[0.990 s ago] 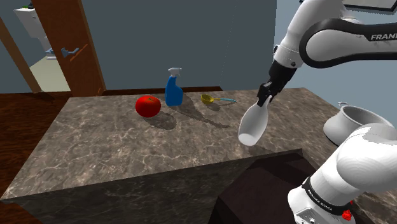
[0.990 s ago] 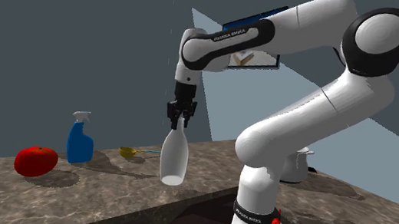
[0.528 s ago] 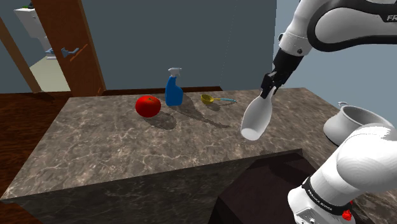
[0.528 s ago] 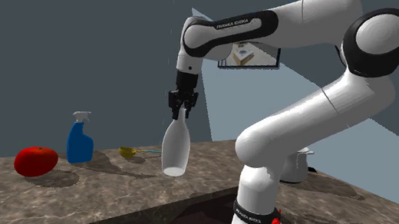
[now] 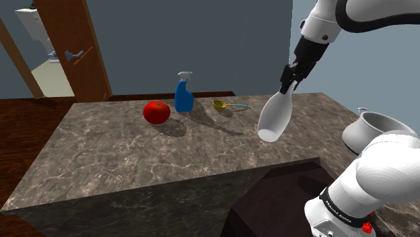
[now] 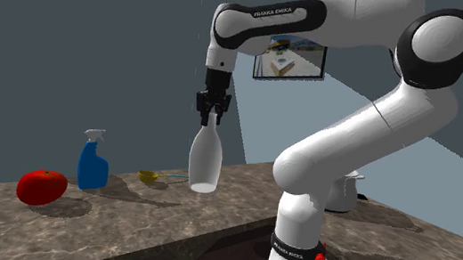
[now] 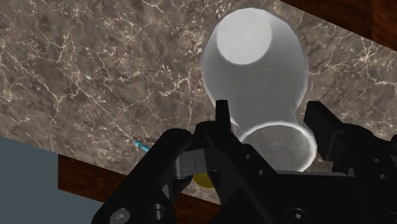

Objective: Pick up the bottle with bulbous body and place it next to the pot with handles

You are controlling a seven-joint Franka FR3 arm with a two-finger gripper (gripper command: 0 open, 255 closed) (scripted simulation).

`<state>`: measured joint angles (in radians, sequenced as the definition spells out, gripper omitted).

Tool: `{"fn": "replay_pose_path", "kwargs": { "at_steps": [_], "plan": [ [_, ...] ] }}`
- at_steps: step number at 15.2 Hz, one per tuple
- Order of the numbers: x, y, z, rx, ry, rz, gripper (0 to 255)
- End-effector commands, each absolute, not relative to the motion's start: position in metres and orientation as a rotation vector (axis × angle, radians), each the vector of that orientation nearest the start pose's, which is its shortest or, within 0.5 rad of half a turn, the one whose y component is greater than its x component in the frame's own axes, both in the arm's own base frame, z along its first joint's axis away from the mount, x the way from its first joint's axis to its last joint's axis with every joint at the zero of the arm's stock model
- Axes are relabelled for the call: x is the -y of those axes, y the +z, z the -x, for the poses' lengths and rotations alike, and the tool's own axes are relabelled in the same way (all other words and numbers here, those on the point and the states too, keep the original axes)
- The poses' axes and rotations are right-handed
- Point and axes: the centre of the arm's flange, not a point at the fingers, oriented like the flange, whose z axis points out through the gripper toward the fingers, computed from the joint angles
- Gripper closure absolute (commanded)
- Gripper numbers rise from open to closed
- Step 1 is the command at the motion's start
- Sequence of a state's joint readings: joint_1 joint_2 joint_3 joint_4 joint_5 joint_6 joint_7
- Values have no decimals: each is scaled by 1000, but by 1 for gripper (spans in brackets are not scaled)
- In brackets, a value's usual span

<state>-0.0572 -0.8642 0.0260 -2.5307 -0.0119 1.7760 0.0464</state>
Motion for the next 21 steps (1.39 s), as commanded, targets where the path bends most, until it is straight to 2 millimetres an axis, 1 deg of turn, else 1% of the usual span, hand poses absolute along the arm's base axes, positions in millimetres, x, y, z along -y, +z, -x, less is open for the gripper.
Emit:
{"fn": "replay_pose_path", "kwargs": {
  "at_steps": [1, 21],
  "plan": [
    [10, 561, -304, -133, -174, 3165, 255],
    [10, 667, -304, -133, -174, 3165, 255]
  ]
}}
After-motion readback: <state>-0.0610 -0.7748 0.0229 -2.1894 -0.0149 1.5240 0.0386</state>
